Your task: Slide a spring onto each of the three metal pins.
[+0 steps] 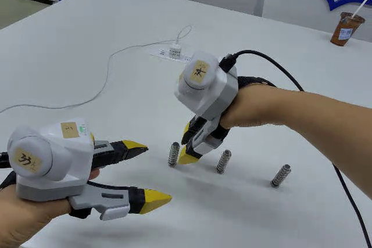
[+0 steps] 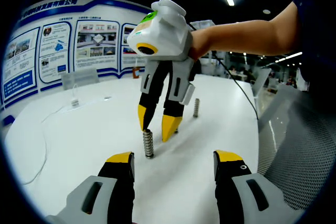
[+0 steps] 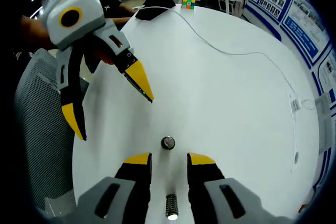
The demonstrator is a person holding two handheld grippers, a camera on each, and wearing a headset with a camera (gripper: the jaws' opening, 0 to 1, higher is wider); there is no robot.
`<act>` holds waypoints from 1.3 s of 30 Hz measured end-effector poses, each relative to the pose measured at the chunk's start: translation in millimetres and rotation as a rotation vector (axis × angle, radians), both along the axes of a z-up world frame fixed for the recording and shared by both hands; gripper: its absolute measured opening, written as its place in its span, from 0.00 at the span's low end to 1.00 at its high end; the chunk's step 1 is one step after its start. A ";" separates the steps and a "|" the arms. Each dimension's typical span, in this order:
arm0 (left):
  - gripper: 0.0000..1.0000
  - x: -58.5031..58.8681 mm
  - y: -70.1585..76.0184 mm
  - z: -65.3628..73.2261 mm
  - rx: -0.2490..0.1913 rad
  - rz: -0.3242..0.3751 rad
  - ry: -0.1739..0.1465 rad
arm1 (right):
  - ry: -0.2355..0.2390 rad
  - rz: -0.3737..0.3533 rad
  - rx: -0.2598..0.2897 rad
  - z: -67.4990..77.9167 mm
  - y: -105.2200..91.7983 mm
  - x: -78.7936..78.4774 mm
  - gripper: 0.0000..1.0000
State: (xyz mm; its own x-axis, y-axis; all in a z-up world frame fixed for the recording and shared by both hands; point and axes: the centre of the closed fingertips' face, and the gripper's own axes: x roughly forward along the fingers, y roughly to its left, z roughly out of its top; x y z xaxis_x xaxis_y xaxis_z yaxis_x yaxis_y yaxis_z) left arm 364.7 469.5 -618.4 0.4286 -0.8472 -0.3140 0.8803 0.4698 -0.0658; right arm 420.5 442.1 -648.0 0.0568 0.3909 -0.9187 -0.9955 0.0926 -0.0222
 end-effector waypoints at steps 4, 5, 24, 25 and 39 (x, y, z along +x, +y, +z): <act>0.63 1.7 0.6 1.5 -0.005 0.006 0.002 | -0.007 -0.030 0.033 7.0 -8.6 0.9 0.31; 0.63 2.1 0.6 1.8 -0.007 0.007 0.003 | -0.007 -0.039 0.041 8.1 -10.4 1.3 0.31; 0.65 11.2 -3.3 6.8 -0.007 0.006 0.000 | -0.077 -0.208 0.189 28.5 -64.7 5.0 0.43; 0.65 11.4 -3.5 7.0 -0.007 0.006 0.000 | -0.079 -0.218 0.197 29.5 -66.8 5.1 0.44; 0.67 14.5 -4.1 7.5 -0.004 0.003 0.005 | -0.158 -0.393 0.334 42.8 -113.2 4.3 0.54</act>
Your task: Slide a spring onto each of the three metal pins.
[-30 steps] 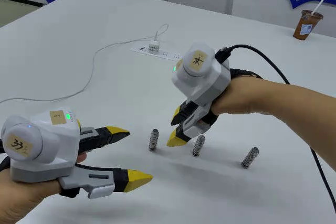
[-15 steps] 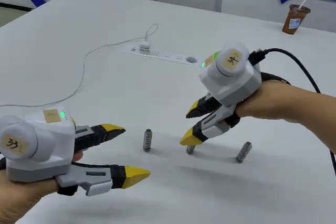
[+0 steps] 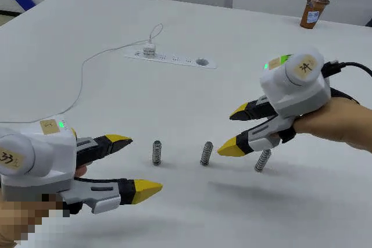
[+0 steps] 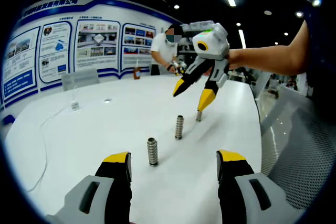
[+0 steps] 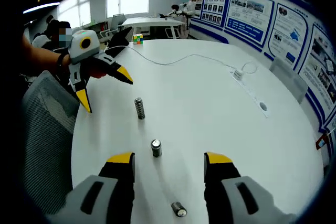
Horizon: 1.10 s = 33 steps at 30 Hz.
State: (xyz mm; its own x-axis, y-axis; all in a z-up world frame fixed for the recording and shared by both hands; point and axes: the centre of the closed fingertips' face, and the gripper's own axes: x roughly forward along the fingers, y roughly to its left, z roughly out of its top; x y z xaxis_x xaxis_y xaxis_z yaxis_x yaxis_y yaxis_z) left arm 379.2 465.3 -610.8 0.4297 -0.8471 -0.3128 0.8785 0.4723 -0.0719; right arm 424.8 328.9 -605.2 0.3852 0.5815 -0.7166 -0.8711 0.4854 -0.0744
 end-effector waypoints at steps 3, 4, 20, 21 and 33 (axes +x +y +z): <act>0.68 0.8 -0.1 0.4 -0.001 0.001 -0.001 | -0.011 -0.034 0.033 3.2 -7.2 -2.3 0.56; 0.68 1.0 -0.2 0.7 -0.002 0.001 -0.001 | -0.015 -0.043 0.041 4.0 -9.3 -3.1 0.56; 0.70 1.5 -0.8 1.5 -0.008 0.007 0.005 | -0.062 -0.165 0.128 -1.2 -56.4 -28.7 0.62; 0.70 1.4 -1.0 1.1 -0.007 0.007 0.005 | -0.065 -0.166 0.132 -1.6 -57.4 -30.0 0.62; 0.71 -1.9 -0.1 -3.8 -0.003 0.007 0.015 | -0.121 -0.190 0.192 -2.5 -64.2 -50.7 0.69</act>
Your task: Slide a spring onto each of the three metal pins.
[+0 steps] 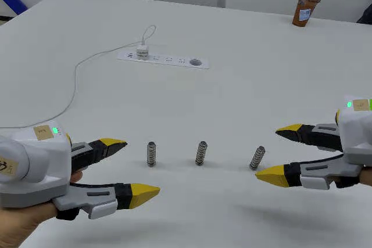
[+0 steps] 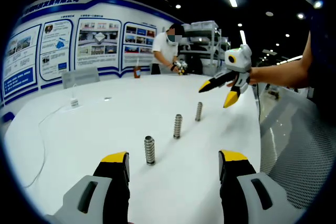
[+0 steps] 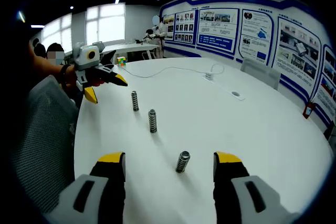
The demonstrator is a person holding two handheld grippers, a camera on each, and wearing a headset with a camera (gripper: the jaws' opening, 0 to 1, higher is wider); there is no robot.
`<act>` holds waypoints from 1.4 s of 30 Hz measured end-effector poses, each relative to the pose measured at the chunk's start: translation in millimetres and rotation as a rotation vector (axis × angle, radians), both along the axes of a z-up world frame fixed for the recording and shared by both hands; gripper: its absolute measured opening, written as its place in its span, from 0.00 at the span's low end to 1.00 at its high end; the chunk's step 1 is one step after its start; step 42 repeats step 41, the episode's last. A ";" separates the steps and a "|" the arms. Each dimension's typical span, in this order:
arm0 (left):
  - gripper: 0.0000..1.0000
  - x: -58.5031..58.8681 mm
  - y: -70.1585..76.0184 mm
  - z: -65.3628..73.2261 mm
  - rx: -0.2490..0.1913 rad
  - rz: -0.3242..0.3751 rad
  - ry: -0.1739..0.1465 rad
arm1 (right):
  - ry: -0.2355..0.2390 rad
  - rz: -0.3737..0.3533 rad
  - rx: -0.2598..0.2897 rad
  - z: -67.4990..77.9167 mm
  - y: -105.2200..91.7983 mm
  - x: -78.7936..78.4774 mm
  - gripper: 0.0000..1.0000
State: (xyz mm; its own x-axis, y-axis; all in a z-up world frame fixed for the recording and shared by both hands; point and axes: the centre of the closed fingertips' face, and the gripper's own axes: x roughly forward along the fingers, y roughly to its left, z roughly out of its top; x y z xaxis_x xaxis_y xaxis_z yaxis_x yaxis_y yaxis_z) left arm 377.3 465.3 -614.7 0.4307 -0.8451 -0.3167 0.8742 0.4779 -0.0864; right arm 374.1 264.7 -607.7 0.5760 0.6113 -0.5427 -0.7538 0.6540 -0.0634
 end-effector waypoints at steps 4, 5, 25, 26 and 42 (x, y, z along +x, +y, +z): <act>0.71 -2.1 0.9 -1.8 0.003 0.000 0.004 | 0.002 -0.015 0.005 -5.9 -4.9 -5.6 0.71; 0.71 -2.4 1.2 -2.1 0.003 0.000 0.005 | -0.001 -0.020 0.011 -5.7 -5.6 -6.2 0.71; 0.73 -9.5 2.3 -8.5 -0.006 0.011 0.021 | -0.022 -0.089 0.070 -11.7 -13.6 -19.2 0.74; 0.73 -9.7 2.5 -8.8 -0.006 0.012 0.022 | -0.022 -0.092 0.072 -11.8 -13.8 -19.1 0.74; 0.73 -10.8 5.6 -10.7 -0.006 0.023 0.026 | -0.026 -0.108 0.084 -11.1 -14.5 -18.9 0.73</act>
